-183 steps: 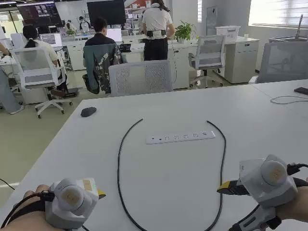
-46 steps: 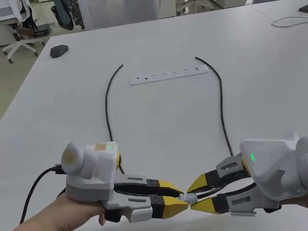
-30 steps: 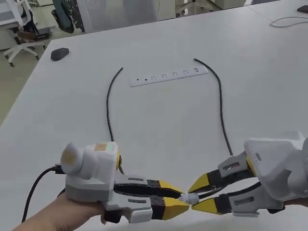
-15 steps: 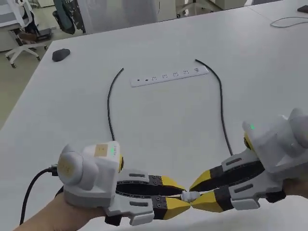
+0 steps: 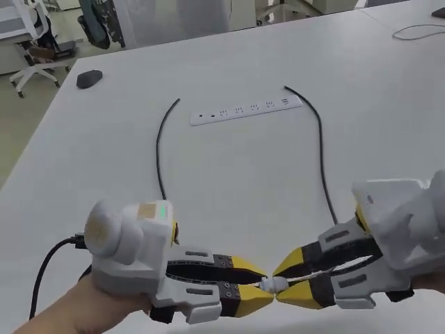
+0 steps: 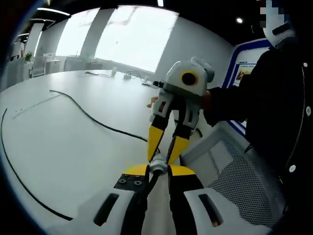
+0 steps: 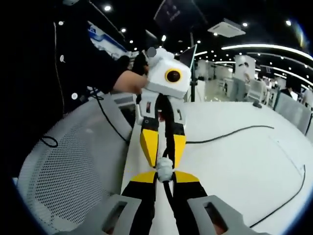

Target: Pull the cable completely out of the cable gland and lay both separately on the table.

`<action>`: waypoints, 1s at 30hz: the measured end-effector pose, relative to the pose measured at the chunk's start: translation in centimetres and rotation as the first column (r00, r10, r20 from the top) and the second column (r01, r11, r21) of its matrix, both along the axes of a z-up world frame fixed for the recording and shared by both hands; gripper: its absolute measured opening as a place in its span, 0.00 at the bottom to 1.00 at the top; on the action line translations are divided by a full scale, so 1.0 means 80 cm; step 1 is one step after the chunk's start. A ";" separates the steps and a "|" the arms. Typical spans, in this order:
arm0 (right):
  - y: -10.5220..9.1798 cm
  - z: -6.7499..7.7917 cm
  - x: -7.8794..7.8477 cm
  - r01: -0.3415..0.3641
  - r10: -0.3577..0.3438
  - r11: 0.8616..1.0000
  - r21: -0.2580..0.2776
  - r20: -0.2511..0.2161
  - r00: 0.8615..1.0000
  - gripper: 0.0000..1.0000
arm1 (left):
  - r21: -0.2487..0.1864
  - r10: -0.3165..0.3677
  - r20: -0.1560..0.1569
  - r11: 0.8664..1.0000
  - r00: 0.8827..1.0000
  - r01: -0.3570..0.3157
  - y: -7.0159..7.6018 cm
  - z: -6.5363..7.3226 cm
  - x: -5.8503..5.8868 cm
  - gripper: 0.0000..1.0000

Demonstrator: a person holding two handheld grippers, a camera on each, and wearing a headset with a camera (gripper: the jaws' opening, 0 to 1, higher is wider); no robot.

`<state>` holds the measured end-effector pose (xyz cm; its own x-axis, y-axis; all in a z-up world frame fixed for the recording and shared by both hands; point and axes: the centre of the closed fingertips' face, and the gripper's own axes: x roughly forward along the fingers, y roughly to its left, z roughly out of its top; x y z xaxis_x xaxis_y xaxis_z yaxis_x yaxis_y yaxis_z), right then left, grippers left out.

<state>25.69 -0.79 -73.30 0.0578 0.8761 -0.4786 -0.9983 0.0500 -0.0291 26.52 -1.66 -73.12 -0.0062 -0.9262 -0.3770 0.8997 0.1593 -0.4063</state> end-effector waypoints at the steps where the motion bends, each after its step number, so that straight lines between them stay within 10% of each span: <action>1: 0.000 0.000 0.000 0.002 -0.002 1.000 -0.010 0.025 1.000 0.07 | -0.001 0.003 0.000 1.000 1.000 -0.003 0.000 0.000 0.003 0.15; 11: 0.000 -0.009 0.003 -0.030 0.053 0.995 -0.093 0.254 0.966 0.07 | 0.021 0.095 -0.211 0.995 0.973 -0.093 0.000 -0.009 0.006 0.15; 15: -0.001 -0.006 0.006 -0.019 0.040 0.996 -0.085 0.254 0.967 0.07 | -0.006 0.096 -0.211 0.995 0.973 -0.099 0.001 -0.007 0.009 0.15; 19: -0.003 -0.007 0.006 0.009 0.006 0.997 -0.077 0.184 0.983 0.08 | -0.007 0.065 -0.135 0.998 0.989 -0.067 -0.002 -0.006 0.005 0.15; 23: -0.007 -0.009 0.008 0.084 -0.087 0.994 -0.068 -0.039 0.995 0.23 | -0.019 0.034 -0.034 0.999 0.999 -0.034 -0.002 -0.002 0.004 0.15; 26: -0.007 -0.003 0.010 0.097 -0.100 0.995 -0.032 -0.115 0.988 0.22 | -0.040 0.013 0.036 0.999 0.999 -0.011 -0.001 0.004 0.003 0.15; 30: -0.005 0.011 0.008 0.142 -0.118 0.989 0.051 -0.324 0.939 0.21 | -0.005 -0.057 0.205 0.998 0.977 0.060 0.000 0.005 -0.001 0.15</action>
<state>26.35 -1.17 -72.42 0.0282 0.9041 -0.4264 -0.9393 0.1700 0.2982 26.45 -1.65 -72.70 0.0157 -0.9307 -0.3654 0.9717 0.1004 -0.2138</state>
